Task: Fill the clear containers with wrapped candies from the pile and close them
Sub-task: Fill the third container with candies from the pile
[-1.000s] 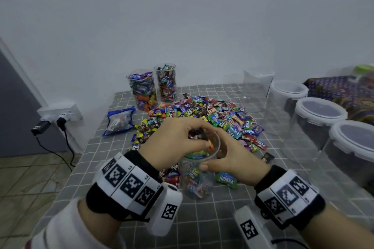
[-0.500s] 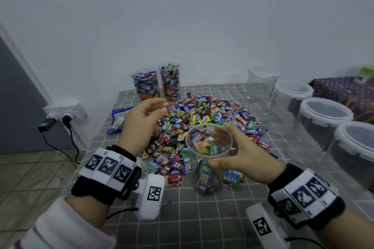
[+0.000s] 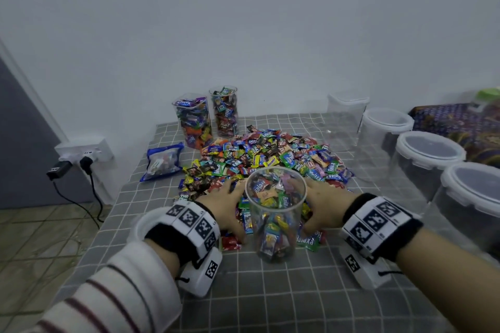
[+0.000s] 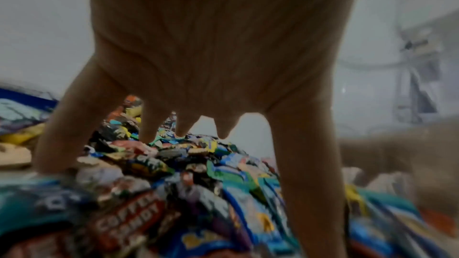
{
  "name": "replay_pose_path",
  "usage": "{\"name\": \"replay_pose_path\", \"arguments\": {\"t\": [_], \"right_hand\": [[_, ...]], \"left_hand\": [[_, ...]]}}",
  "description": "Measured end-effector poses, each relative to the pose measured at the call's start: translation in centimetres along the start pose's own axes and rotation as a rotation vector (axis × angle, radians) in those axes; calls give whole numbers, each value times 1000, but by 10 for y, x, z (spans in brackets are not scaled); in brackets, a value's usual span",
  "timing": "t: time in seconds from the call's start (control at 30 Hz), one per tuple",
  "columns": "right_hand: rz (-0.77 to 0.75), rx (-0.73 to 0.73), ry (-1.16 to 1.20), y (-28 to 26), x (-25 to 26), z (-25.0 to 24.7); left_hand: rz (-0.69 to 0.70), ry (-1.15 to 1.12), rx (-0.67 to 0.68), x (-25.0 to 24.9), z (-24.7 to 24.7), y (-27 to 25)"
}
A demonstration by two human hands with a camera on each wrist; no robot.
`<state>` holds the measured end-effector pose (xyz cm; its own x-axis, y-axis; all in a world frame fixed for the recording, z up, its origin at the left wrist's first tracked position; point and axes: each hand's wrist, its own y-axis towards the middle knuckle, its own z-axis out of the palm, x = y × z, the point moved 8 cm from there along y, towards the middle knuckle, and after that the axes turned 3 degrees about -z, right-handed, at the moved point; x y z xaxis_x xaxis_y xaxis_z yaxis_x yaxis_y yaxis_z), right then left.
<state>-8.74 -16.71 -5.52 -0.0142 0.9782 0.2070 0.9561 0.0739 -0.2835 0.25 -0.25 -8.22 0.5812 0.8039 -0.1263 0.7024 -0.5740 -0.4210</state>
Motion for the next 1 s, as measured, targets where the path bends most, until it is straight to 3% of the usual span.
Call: {"name": "replay_pose_path", "arguments": {"t": [0.1,0.2,0.37,0.57,0.7,1.0], "right_hand": [[7,80,-145,13,-1,15],[34,68,-226,18,1,15],[62,16,-155,36,-4,5],[-22,-24,-130,39,12,-2],[-2,-47,-62,36,13,-11],[21,-137,-84,31,14,-24]], "left_hand": [[-21,102,21,-2,9,10],[-18,115,-15,-5,5,15],[29,89,-79,-6,0,31],[112,161,-117,-22,-8,30],[72,236,-182,-29,-20,21],[-25,139,-299,-21,-32,25]]}}
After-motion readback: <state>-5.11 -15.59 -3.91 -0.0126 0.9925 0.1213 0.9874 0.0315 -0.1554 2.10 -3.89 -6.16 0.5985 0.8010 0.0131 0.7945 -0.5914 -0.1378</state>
